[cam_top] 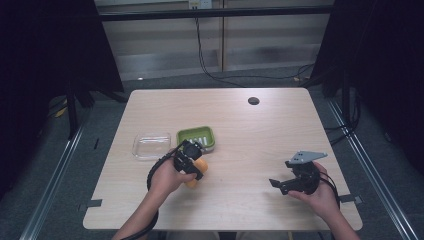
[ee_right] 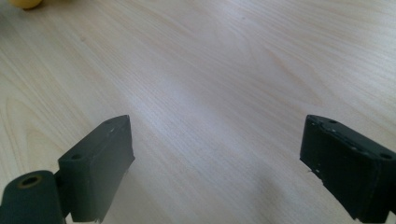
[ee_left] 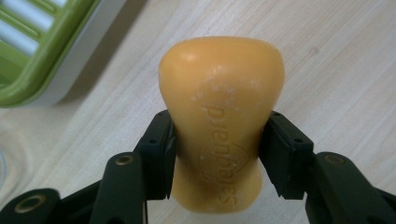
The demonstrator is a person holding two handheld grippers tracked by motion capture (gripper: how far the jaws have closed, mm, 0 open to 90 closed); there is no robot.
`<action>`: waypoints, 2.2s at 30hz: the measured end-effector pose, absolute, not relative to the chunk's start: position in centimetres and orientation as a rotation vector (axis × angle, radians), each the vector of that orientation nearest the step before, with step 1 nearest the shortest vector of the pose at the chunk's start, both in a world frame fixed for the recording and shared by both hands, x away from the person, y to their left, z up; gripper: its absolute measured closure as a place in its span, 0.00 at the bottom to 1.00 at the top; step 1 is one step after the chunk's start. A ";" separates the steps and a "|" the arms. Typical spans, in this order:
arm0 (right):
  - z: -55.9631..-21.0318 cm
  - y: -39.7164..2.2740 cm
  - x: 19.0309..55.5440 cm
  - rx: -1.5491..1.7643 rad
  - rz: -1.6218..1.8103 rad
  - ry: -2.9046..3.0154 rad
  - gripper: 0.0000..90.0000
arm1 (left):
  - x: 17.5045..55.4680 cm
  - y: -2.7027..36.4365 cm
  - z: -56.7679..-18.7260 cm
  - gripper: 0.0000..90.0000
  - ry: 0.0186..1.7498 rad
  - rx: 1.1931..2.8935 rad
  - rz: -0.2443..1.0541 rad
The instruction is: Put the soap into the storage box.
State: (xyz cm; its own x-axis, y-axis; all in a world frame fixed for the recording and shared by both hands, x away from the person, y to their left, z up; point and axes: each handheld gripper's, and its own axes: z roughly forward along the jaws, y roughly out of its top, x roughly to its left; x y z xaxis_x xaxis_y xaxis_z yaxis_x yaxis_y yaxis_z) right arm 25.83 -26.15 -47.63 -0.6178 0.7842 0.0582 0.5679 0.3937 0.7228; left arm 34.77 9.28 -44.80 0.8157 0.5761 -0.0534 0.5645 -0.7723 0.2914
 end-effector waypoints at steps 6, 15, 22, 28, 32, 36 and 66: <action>-47.6 -26.1 25.8 1.184 1.052 2.363 0.10 | 34.9 9.7 -44.3 0.55 0.859 2.687 0.047; -47.7 -26.1 25.9 1.175 1.056 2.367 0.10 | 35.4 10.3 -43.1 0.55 0.849 2.654 0.048; -47.7 -26.1 25.9 1.177 1.058 2.366 0.10 | 35.8 10.5 -42.9 0.55 0.786 2.667 0.047; -47.6 -26.1 25.9 1.178 1.058 2.364 0.10 | 36.2 10.6 -42.5 0.55 0.755 2.664 0.032; -47.7 -26.1 25.9 1.179 1.058 2.364 0.10 | 36.4 10.6 -42.2 0.55 0.748 2.673 0.037; -47.6 -26.1 25.9 1.183 1.056 2.362 0.10 | 36.8 10.6 -42.1 0.55 0.736 2.677 0.030; -47.6 -26.1 25.8 1.182 1.049 2.362 0.10 | 38.6 10.6 -40.9 0.55 0.708 2.712 0.005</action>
State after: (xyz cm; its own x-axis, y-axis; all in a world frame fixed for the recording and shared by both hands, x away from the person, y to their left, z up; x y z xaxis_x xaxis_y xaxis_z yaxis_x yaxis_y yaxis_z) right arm 25.83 -26.10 -47.57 -0.6174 0.7848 0.0547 0.5668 0.3955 0.7227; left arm 38.59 10.61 -40.93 0.8759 0.4756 -0.0809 0.4746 -0.8192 0.3221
